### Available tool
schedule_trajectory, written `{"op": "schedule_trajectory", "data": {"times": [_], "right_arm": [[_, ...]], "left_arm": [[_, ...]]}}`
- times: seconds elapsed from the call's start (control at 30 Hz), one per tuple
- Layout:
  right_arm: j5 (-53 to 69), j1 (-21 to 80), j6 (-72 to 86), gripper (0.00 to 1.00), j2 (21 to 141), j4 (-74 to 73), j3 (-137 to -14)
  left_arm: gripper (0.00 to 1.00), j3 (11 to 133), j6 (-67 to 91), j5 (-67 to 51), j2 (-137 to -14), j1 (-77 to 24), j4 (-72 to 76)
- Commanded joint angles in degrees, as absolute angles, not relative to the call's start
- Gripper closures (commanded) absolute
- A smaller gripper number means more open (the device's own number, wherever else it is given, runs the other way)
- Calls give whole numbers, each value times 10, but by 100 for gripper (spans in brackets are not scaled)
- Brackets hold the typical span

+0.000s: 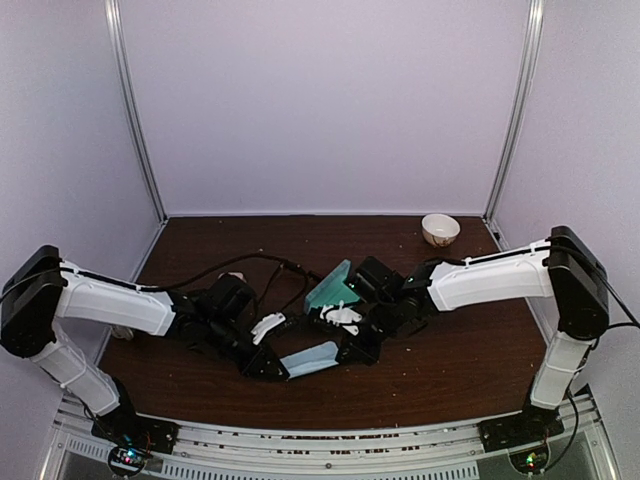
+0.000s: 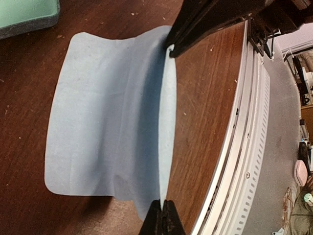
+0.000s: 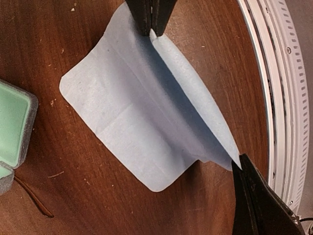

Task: Organize the sunglasses
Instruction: Fold the glasses cleaning cloth at the center of the board.

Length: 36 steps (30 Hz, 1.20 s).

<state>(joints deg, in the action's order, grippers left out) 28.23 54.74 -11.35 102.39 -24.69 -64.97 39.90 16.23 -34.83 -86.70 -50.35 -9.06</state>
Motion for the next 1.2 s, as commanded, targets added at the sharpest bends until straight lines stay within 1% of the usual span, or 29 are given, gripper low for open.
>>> {"op": "schedule_trajectory", "data": {"times": [0.0,0.37,0.63,0.93,1.17], "right_arm": [[268,534,-114,100,1037,-265,-675],[290,524,-121,100,1063,-300,-708],[361,525,-114,100,1038,-312,-661],[334,526,-77,100,1028,-257,-641],[314,523,-82,100,1042,-267,-668]], "left_arm": [[100,417,160,-366,-883,-488,-88],[100,430,161,-383,-900,-472,-93],[100,430,163,-458,-903,-473,-105],[100,447,188,-446,-948,-473,-87],[100,456,194,-433,-971,-472,-83]]}}
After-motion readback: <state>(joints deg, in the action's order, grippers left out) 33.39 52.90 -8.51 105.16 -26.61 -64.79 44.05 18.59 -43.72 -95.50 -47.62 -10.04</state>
